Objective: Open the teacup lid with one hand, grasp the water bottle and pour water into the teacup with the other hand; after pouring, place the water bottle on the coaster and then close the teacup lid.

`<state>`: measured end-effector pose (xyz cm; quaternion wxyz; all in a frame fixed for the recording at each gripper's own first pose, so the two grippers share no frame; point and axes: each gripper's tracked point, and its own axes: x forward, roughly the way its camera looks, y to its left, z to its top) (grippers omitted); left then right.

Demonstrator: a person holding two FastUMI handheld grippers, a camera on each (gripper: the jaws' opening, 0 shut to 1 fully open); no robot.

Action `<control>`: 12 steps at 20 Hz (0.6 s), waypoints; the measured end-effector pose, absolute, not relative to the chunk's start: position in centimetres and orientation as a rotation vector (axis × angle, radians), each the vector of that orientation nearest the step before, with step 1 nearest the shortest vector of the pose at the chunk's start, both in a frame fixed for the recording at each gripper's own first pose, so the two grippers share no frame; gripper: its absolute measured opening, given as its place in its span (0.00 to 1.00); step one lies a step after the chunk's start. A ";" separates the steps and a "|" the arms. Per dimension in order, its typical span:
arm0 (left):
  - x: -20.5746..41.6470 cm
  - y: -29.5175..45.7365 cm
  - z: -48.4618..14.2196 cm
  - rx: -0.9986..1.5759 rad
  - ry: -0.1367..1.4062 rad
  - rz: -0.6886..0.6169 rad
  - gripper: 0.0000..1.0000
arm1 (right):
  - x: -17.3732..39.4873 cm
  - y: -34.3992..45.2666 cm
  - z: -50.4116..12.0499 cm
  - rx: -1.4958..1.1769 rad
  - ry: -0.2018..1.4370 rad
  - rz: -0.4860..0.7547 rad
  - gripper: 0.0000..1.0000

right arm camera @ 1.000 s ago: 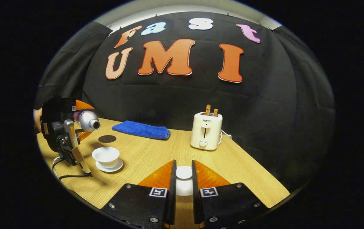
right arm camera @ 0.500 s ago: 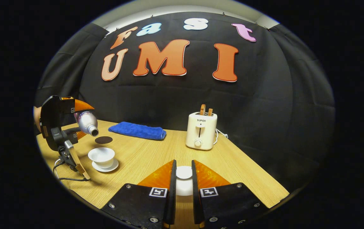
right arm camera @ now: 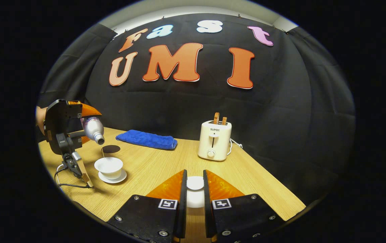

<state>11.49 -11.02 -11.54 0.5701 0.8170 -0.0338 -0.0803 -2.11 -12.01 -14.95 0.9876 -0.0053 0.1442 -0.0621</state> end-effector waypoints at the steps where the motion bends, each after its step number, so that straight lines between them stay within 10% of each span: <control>1: 11.6 -10.8 -11.2 1.928 -0.081 -0.183 0.84 | -2.1 -11.9 -14.9 -0.013 0.289 -0.123 0.23; 12: 12.1 -11.6 -7.6 2.036 -0.170 -0.171 0.82 | -1.8 -11.4 -14.8 -0.029 0.296 -0.114 0.23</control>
